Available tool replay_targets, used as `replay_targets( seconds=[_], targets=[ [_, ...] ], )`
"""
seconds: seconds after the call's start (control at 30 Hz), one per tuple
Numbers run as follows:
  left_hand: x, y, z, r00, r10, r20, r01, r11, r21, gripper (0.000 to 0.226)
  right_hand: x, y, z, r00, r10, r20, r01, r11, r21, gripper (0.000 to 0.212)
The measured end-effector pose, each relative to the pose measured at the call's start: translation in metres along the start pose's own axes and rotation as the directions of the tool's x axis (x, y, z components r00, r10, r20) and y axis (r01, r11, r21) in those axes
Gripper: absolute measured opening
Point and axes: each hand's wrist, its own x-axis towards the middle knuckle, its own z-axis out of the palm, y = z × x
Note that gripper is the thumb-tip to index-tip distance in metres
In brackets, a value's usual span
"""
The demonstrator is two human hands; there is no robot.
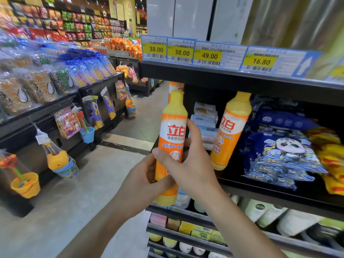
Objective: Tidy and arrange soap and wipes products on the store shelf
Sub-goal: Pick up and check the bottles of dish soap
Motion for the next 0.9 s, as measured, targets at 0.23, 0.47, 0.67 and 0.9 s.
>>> replay_targets(
  seconds=[0.23,0.47,0.67,0.9],
  targets=[
    [-0.012,0.003,0.006,1.000,-0.013,-0.008,0.013,0.997,0.079,0.066,-0.009,0.002,-0.008,1.000,-0.002,-0.012,0.002,0.999,0.043,0.090],
    [-0.017,0.003,0.009,0.995,-0.043,0.086,0.037,0.997,0.069,0.059,-0.008,0.008,-0.019,0.999,-0.038,0.005,0.037,0.998,0.046,0.094],
    [-0.016,0.005,0.008,0.983,-0.106,0.151,0.100,0.994,0.051,0.041,-0.021,0.004,-0.013,0.986,-0.141,-0.089,0.129,0.984,-0.125,0.097],
    [-0.016,0.004,0.001,0.973,-0.134,0.186,0.128,0.991,0.044,0.039,-0.028,0.005,-0.004,0.971,-0.212,-0.111,0.189,0.963,-0.191,0.095]
  ],
)
